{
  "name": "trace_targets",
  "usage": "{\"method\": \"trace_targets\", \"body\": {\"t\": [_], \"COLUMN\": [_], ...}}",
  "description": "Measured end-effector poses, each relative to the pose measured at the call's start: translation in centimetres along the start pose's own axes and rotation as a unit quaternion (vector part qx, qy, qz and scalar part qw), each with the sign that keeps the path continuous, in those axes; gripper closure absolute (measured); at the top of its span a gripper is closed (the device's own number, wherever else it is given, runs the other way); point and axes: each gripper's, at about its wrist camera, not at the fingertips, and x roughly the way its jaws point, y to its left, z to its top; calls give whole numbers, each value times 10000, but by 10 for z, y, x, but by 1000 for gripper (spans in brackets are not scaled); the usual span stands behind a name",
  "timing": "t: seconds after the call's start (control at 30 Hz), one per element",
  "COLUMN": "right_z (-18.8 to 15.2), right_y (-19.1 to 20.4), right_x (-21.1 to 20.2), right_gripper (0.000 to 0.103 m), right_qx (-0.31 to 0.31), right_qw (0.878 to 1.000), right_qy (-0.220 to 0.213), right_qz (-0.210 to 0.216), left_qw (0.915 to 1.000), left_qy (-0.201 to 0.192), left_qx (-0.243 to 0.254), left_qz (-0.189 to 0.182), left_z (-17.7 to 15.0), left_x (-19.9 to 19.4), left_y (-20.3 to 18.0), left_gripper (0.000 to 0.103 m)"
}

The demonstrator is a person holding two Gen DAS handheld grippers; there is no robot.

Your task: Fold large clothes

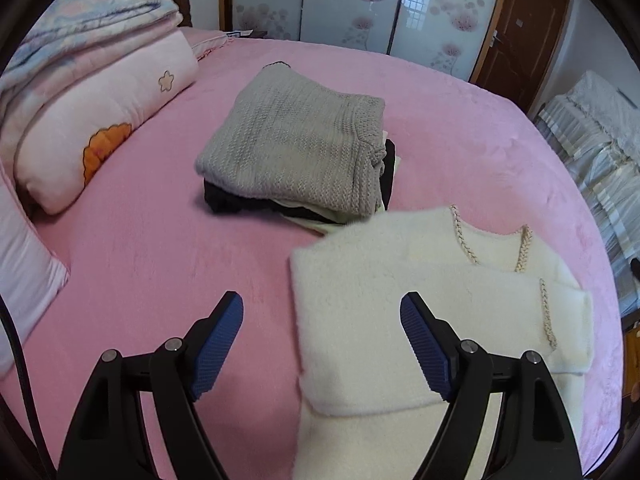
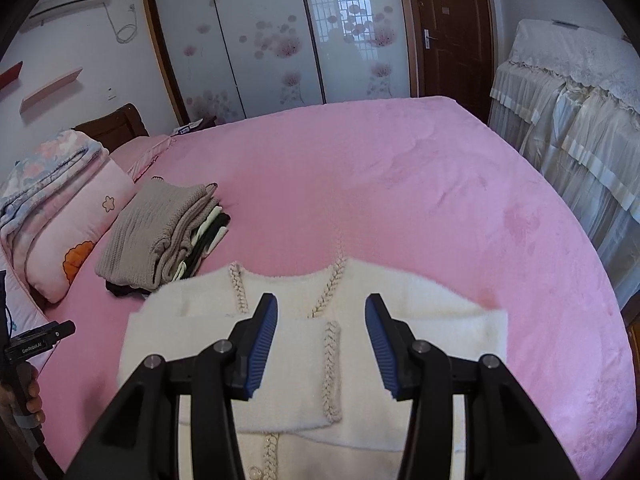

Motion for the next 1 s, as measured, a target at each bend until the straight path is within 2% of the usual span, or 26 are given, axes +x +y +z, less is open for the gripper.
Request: {"method": "trace_targets", "body": {"t": [0.1,0.17,0.23,0.43,0.6,0.8,0.97,1.0], "right_z": [3,3,0,-17,-33,-53,-64,-65], "right_y": [0,0,-1,-11,-20,-19,-18,-17], "right_x": [4,17,35,88,135,177,195,195], "right_gripper": [57,57,57,57,57,57,57,57], "right_qx": [89,102,95,248,327,374,368,352], "right_qw": [9997,9999,9997,9968,9914,9855,9851,9858], "right_qy": [-216,-12,240,758,1263,1646,1669,1625], "right_qz": [88,118,-37,-90,59,180,200,226], "left_qw": [9996,9992,9990,9965,9939,9899,9877,9879], "left_qy": [165,288,384,829,1060,1163,1121,1090], "left_qx": [239,277,237,-86,-309,-711,-894,-892], "left_qz": [-6,1,26,59,70,-378,-624,-651], "left_z": [8,10,11,6,-1,-12,-15,-14], "left_x": [21,38,55,116,154,179,186,185], "left_y": [-8,-11,-10,7,21,34,40,40], "left_gripper": [23,23,23,23,23,23,23,31]}}
